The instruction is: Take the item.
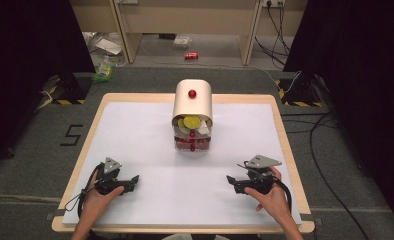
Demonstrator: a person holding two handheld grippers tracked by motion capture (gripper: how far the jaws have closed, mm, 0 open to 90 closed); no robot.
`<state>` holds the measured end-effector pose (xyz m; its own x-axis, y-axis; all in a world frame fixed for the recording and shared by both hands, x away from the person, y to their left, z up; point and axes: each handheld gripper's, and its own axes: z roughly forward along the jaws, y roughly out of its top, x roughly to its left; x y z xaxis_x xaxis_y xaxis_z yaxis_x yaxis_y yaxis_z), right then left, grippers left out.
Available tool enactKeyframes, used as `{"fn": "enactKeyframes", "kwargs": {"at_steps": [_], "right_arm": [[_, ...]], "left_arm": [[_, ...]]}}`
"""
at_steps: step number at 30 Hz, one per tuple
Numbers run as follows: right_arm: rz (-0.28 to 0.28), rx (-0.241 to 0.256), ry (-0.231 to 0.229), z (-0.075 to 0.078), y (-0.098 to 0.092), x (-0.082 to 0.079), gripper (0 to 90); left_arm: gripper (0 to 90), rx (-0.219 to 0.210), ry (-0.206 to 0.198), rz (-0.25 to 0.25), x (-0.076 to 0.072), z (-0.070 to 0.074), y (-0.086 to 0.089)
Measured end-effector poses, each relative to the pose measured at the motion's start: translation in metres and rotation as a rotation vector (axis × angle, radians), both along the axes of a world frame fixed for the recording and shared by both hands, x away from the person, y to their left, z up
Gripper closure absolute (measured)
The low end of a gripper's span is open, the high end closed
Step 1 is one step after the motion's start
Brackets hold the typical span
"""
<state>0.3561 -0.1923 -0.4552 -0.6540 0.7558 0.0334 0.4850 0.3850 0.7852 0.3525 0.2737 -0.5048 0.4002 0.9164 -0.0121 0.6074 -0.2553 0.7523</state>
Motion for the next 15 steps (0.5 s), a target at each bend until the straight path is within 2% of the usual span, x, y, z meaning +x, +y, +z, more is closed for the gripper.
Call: {"fn": "enactKeyframes", "kwargs": {"at_steps": [9, 15], "right_arm": [[0.039, 0.001, -0.028, 0.012, 0.020, 0.004, 16.1], [0.075, -0.023, -0.060, 0.023, 0.035, 0.005, 16.9]], "left_arm": [[10.8, -0.001, 0.001, 0.000, 0.000, 0.000, 0.000], [10.8, -0.001, 0.001, 0.000, 0.000, 0.000, 0.000]]}}
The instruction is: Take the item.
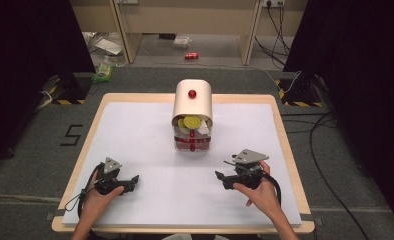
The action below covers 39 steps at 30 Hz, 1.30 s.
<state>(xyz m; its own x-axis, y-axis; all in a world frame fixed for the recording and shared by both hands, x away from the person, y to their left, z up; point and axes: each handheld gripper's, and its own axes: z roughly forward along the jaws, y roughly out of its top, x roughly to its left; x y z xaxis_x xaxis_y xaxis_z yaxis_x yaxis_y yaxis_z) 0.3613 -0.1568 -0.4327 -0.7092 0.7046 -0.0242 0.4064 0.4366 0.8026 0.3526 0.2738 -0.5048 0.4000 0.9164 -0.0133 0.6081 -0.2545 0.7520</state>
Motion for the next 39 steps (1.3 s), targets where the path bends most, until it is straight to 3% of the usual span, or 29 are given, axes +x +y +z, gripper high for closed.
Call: {"fn": "enactKeyframes", "kwargs": {"at_steps": [4, 18, 32, 39], "right_arm": [[0.036, 0.018, -0.042, 0.017, 0.017, 0.005, 17.6], [0.087, 0.038, -0.095, 0.042, 0.049, 0.018, 19.5], [0.102, 0.053, -0.147, 0.063, 0.063, 0.028, 20.6], [0.102, 0.035, -0.160, 0.068, 0.072, 0.037, 20.9]], "left_arm": [[10.8, 0.000, 0.000, 0.000, 0.000, 0.000, 0.000], [10.8, -0.002, 0.000, 0.001, 0.000, 0.000, 0.000], [10.8, -0.002, 0.000, 0.001, 0.000, 0.000, 0.000], [10.8, -0.001, 0.000, 0.001, 0.000, 0.000, 0.000]]}}
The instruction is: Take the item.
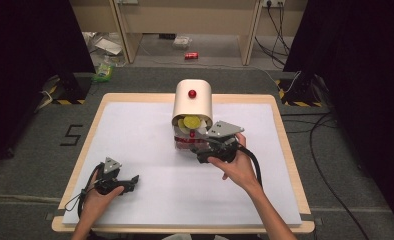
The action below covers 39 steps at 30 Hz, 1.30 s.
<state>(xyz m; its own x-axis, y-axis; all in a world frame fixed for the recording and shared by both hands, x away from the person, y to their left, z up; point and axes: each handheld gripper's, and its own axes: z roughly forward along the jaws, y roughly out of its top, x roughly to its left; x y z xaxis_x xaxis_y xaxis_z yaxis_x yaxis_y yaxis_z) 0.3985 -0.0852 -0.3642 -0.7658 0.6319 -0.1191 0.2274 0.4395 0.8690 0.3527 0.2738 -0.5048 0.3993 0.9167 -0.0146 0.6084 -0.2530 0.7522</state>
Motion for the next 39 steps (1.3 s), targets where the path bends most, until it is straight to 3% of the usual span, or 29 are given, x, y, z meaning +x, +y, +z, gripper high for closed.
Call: {"fn": "enactKeyframes", "kwargs": {"at_steps": [6, 14, 21, 39], "right_arm": [[-0.006, 0.000, -0.021, 0.004, 0.009, 0.011, 21.2], [-0.013, -0.036, -0.031, 0.000, 0.020, 0.027, 21.1], [-0.016, -0.067, 0.009, -0.009, 0.023, 0.034, 20.9], [0.014, -0.073, 0.028, -0.009, 0.021, 0.020, 20.5]], "left_arm": [[10.8, -0.001, -0.001, 0.000, 0.000, 0.000, 0.000], [10.8, -0.001, -0.001, 0.000, 0.000, 0.000, 0.000], [10.8, -0.001, 0.000, 0.000, 0.000, 0.000, 0.000], [10.8, -0.001, -0.001, 0.000, 0.000, 0.000, 0.000]]}}
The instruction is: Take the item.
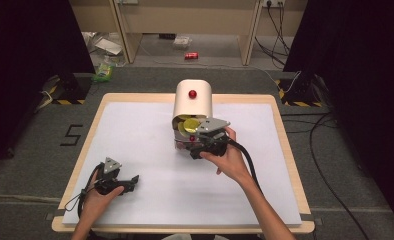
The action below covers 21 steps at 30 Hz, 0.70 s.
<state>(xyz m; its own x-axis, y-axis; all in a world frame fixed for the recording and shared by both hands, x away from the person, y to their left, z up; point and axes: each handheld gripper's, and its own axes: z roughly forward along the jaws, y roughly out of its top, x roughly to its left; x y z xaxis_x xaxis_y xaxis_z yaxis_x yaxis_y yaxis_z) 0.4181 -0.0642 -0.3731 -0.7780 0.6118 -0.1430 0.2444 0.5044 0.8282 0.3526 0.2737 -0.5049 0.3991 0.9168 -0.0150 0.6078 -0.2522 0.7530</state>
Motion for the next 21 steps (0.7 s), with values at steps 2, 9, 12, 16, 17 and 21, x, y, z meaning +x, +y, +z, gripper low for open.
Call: {"fn": "enactKeyframes", "kwargs": {"at_steps": [2, 9, 12, 16, 17, 21], "right_arm": [[0.007, 0.009, 0.001, -0.001, -0.001, -0.003, 20.5], [0.030, 0.033, 0.004, -0.003, -0.006, -0.015, 21.5], [0.037, 0.045, 0.002, -0.005, -0.007, -0.019, 21.5], [0.048, 0.053, 0.003, -0.007, -0.009, -0.027, 21.5], [0.051, 0.059, 0.001, -0.008, -0.010, -0.029, 21.5], [0.064, 0.056, 0.006, -0.009, -0.011, -0.035, 21.7]], "left_arm": [[10.8, 0.000, 0.000, 0.000, 0.000, 0.000, 0.000], [10.8, 0.000, 0.000, 0.000, 0.000, 0.000, 0.000], [10.8, 0.000, 0.000, 0.000, 0.000, 0.000, 0.000], [10.9, 0.001, 0.000, 0.000, 0.000, 0.000, 0.000], [10.9, 0.001, 0.000, 0.000, 0.000, 0.000, 0.000], [10.9, 0.001, -0.001, 0.000, 0.000, 0.000, 0.000]]}}
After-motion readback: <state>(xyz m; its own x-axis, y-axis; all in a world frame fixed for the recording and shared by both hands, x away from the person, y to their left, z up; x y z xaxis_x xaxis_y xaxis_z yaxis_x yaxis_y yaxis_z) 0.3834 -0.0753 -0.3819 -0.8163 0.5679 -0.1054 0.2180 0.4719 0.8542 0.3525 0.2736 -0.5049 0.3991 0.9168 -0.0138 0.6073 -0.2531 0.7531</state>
